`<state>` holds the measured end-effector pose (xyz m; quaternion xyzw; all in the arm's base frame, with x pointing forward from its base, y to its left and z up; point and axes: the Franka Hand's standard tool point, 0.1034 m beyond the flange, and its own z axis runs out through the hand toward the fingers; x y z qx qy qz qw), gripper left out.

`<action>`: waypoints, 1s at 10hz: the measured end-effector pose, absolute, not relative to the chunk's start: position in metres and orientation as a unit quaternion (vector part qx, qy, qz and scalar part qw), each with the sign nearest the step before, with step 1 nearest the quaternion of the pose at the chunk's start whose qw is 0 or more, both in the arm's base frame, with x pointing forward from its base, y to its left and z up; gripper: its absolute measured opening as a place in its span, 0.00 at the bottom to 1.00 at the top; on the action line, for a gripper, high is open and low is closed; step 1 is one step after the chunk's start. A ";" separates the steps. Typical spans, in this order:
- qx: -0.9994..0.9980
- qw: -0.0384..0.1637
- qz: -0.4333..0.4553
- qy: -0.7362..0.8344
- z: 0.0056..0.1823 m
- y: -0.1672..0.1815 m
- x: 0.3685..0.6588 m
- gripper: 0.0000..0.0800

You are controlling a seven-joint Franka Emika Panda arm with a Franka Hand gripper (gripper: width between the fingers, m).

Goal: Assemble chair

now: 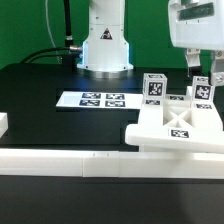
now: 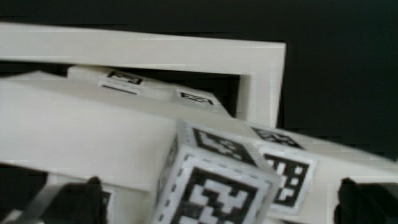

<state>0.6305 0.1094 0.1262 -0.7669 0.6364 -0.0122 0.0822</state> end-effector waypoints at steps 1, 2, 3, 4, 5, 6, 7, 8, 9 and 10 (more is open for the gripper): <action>-0.800 0.077 -0.011 0.595 0.126 0.112 0.631 0.81; -0.826 0.075 -0.017 0.558 0.126 0.113 0.632 0.81; -0.855 0.074 -0.021 0.513 0.125 0.112 0.632 0.81; -0.869 0.070 -0.023 0.490 0.125 0.111 0.632 0.81; -0.907 0.049 -0.025 0.417 0.124 0.110 0.629 0.81; -0.927 0.042 -0.028 0.371 0.124 0.110 0.630 0.81; -0.949 0.035 -0.030 0.312 0.123 0.108 0.631 0.81; -0.964 0.029 -0.032 0.264 0.122 0.106 0.631 0.81; -0.970 0.027 -0.032 0.238 0.122 0.106 0.631 0.81; -0.980 0.024 -0.035 0.194 0.121 0.105 0.631 0.81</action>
Offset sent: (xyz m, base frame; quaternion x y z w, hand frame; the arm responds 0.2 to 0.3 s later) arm 0.0000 0.0000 0.0000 0.0000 0.0000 -0.1296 0.9916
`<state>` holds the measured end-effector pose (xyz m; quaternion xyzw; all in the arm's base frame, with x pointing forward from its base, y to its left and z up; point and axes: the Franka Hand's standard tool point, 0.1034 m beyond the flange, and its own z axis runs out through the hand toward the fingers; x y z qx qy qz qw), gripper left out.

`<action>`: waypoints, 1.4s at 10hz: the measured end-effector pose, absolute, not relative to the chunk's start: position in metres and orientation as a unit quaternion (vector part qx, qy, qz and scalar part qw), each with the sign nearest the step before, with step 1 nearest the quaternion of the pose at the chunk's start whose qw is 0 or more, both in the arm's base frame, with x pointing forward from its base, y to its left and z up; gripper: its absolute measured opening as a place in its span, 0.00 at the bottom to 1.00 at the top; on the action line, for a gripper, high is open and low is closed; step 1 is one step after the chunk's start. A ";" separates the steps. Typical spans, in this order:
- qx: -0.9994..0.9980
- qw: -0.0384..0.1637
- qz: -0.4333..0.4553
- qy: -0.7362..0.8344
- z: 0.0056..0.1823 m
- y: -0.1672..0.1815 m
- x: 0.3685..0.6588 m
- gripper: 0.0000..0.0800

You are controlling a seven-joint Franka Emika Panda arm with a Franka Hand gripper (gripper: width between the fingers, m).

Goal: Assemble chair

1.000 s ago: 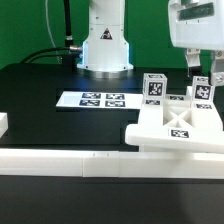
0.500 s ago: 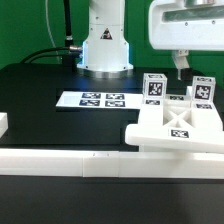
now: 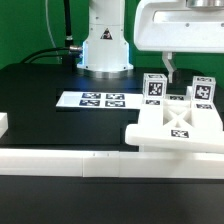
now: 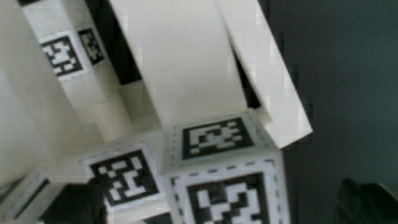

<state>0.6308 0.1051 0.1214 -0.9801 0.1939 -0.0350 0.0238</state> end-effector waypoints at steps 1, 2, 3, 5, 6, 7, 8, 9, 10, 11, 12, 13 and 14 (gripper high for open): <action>-0.985 0.023 -0.036 0.166 0.121 0.105 0.631 0.67; -0.983 0.023 -0.035 0.177 0.121 0.105 0.631 0.50; -0.983 0.023 -0.036 0.176 0.122 0.105 0.631 0.50; -0.983 0.023 -0.036 0.177 0.122 0.105 0.631 0.35; -0.981 0.024 -0.036 0.187 0.121 0.103 0.631 0.35; -0.977 0.027 -0.038 0.206 0.122 0.101 0.632 0.35; -0.970 0.028 -0.041 0.239 0.121 0.099 0.633 0.35; -0.954 0.030 -0.041 0.296 0.121 0.098 0.633 0.35; -0.940 0.031 -0.041 0.338 0.121 0.096 0.633 0.35; -0.924 0.031 -0.041 0.378 0.121 0.094 0.634 0.36; -0.910 0.033 -0.045 0.411 0.122 0.089 0.635 0.36; -0.904 0.032 -0.046 0.425 0.122 0.084 0.635 0.36; -0.907 0.032 -0.047 0.418 0.122 0.081 0.636 0.36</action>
Offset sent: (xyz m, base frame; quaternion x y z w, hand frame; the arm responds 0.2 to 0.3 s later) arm 0.0000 0.0000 0.0000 0.0000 0.0000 0.0000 1.0000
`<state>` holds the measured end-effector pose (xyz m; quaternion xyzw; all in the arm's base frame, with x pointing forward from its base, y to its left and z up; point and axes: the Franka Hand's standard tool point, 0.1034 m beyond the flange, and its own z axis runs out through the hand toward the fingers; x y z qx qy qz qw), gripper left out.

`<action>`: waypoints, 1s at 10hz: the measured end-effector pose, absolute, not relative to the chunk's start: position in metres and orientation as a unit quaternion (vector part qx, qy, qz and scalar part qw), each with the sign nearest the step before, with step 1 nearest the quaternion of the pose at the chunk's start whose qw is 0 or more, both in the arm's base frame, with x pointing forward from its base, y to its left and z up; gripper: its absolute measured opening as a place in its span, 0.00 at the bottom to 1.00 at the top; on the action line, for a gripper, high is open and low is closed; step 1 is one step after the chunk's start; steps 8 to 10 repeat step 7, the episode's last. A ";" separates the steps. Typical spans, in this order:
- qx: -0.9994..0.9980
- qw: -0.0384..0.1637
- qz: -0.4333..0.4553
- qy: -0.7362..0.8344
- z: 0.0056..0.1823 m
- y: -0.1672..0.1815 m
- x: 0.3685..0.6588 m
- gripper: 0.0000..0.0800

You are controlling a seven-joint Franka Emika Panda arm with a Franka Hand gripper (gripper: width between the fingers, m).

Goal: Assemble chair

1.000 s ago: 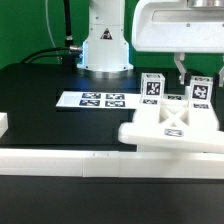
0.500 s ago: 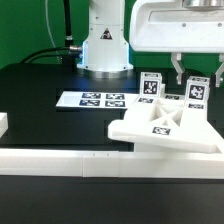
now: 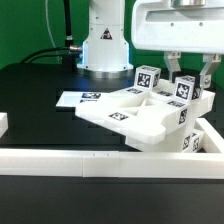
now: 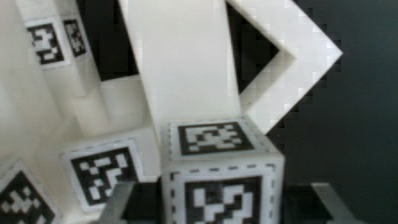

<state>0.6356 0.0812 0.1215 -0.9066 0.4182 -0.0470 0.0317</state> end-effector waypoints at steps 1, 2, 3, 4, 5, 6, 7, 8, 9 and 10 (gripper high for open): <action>-0.906 0.032 -0.048 0.419 0.123 0.077 0.636 0.36; -0.905 0.033 -0.050 0.421 0.126 0.075 0.637 0.59; -0.905 0.035 -0.052 0.421 0.131 0.074 0.638 0.59; -0.905 0.038 -0.055 0.421 0.137 0.073 0.640 0.76; -0.904 0.042 -0.059 0.422 0.145 0.072 0.642 0.80; -0.903 0.046 -0.062 0.423 0.152 0.072 0.643 0.81; -0.903 0.045 -0.063 0.423 0.151 0.072 0.643 0.81; -0.903 0.045 -0.063 0.423 0.151 0.072 0.643 0.81; -0.903 0.045 -0.063 0.423 0.151 0.072 0.643 0.81; -0.903 0.045 -0.063 0.423 0.151 0.072 0.643 0.81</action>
Offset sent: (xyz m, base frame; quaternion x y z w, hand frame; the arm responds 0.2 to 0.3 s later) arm -0.0092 -0.0067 0.0169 0.0034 -0.0125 0.0036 0.9999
